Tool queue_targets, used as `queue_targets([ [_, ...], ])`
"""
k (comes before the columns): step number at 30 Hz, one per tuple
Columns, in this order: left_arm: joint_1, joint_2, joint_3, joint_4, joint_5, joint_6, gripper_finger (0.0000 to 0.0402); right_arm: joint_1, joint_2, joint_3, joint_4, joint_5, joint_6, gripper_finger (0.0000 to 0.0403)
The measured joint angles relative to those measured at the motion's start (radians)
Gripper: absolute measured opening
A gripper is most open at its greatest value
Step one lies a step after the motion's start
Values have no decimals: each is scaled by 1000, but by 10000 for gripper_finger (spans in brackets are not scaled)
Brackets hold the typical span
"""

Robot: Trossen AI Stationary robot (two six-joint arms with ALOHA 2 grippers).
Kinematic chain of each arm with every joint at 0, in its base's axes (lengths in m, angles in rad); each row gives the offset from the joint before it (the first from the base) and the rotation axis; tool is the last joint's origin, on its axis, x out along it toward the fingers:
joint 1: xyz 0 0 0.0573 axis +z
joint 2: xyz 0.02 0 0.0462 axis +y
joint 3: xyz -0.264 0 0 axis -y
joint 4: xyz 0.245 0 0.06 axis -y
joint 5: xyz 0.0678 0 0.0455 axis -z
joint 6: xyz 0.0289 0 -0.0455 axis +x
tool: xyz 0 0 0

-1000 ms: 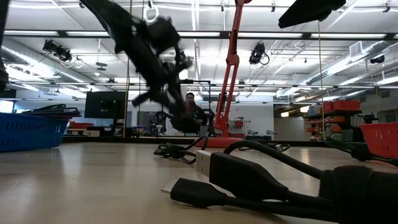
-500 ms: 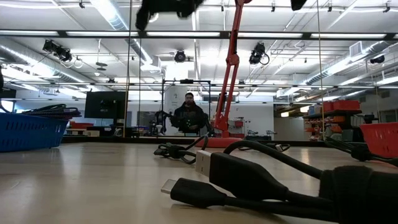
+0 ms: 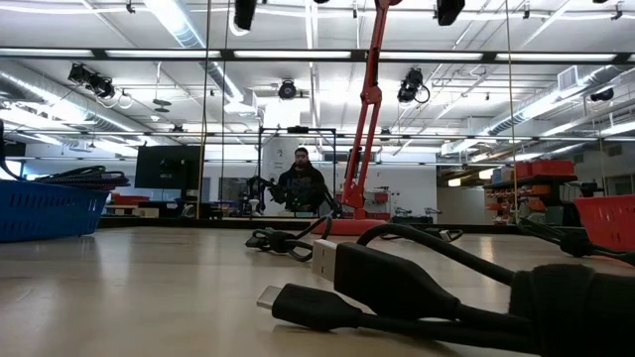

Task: Pick & Place USB Port
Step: Put the black charger cable into the red bin

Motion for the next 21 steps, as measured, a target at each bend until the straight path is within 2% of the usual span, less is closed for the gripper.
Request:
queue_targets([
  [8,42,83,0,131,107,8,89,-18,33,0,64,-57,-10,110],
  [21,52,133,0,235,149,21,89,-28,31,0,67,-67,-3,110],
])
